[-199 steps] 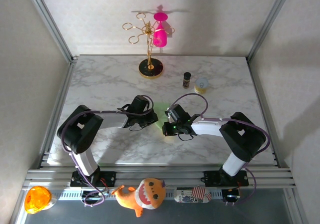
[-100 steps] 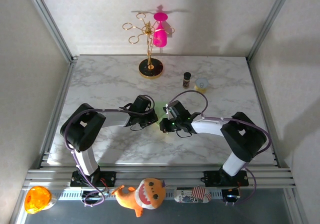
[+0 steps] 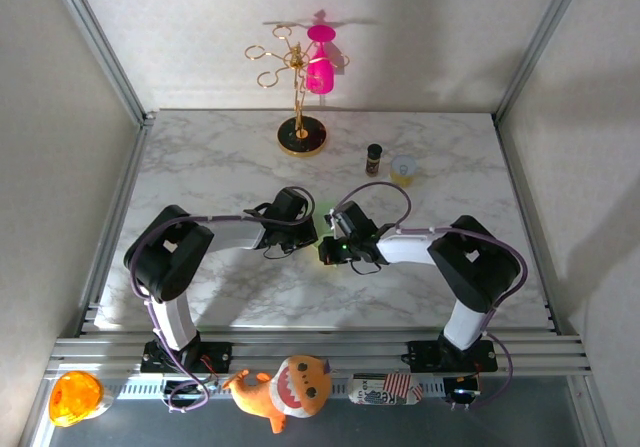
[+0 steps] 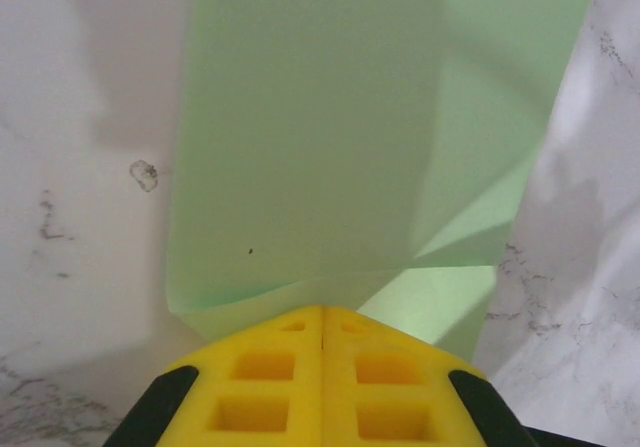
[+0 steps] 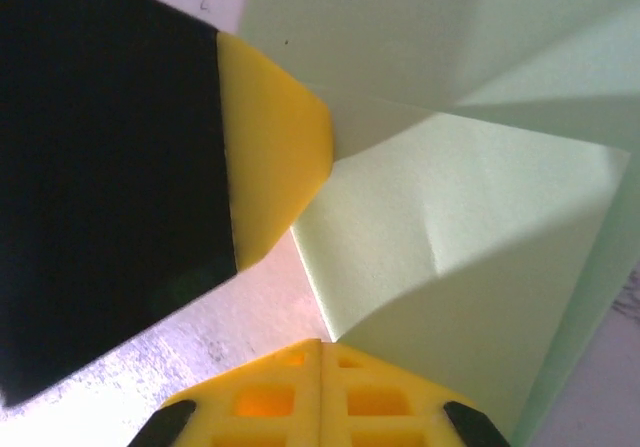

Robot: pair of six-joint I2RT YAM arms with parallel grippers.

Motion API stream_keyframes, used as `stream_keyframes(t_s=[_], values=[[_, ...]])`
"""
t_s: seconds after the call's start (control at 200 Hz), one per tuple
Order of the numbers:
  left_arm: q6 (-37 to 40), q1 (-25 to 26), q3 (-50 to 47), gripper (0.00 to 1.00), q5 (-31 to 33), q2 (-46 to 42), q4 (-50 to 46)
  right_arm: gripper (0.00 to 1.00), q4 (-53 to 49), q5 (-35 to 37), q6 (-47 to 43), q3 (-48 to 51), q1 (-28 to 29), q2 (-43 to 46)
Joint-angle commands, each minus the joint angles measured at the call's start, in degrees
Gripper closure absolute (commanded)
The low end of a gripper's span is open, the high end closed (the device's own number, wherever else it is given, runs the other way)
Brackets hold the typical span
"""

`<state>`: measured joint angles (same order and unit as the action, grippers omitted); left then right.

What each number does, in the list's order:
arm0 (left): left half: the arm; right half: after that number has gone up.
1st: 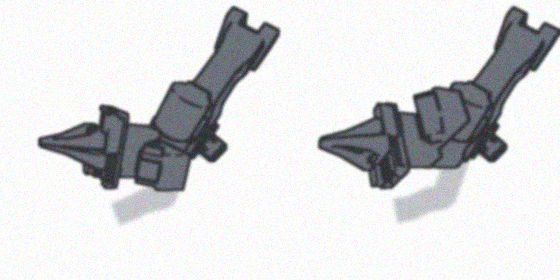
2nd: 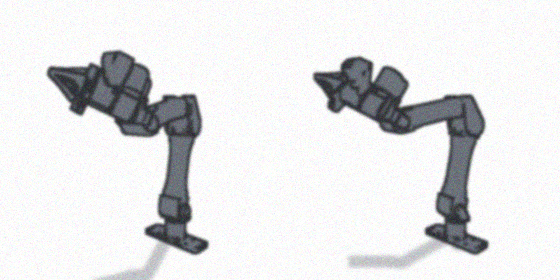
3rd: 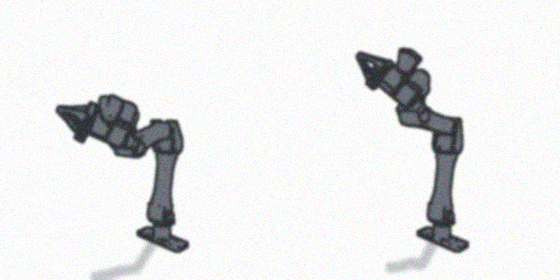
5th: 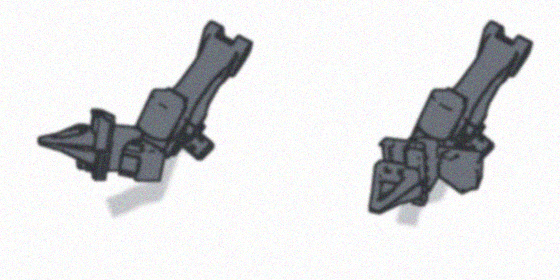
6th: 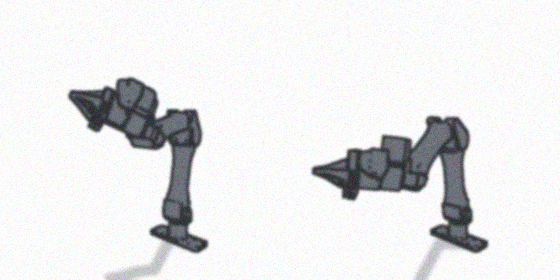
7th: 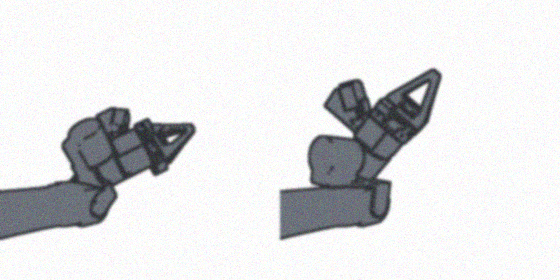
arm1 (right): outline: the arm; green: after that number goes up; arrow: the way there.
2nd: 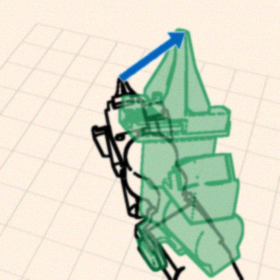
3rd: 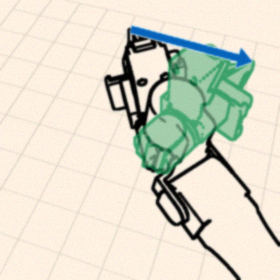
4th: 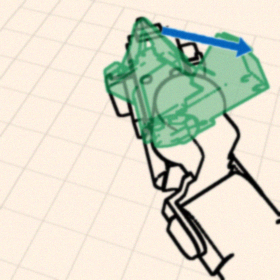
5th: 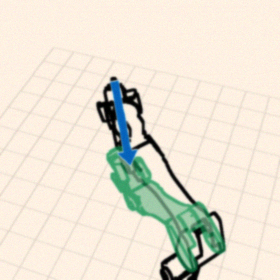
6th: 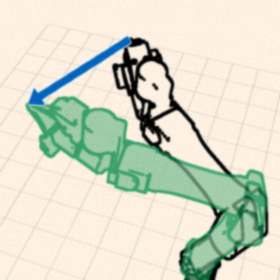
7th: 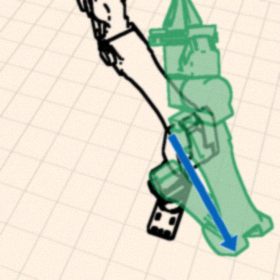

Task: Fold a paper plane with a square sheet of paper (pick it up from the middle)
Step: Third fold the triangle at the center of the table.

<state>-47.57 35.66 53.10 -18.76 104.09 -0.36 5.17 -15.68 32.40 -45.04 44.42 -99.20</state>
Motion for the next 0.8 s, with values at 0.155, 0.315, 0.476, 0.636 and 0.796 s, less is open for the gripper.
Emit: stream_keyframes(t_s=[0.155, 0.315, 0.476, 0.636, 0.796], values=[[1.77, 0.11, -0.2, 1.0, 5.59, 2.97, -7.55, 0.93, -1.03, -0.55, 0.52, 12.61, -0.37, 8.8], [1.7, 0.27, 0.83, 0.99, 3.62, 2.3, -6.64, 0.92, -0.47, 2.23, 0.86, 14.04, -0.48, 16.05], [-0.67, 0.2, 3.42, 0.91, -2.11, -0.68, -2.33, 0.9, -1.67, 9.88, 4.53, 10.48, -0.74, 21.44], [-3.89, -1.16, 4.87, 0.75, -2.74, -5.13, -0.06, 0.81, -1.38, 11.78, 6.95, 7.24, -0.88, 20.04], [-5.8, -5.26, 0.91, 0.64, -1.22, -10.79, 0.81, 0.83, -4.46, 9.42, 8.14, 1.44, -0.84, 13.96]])
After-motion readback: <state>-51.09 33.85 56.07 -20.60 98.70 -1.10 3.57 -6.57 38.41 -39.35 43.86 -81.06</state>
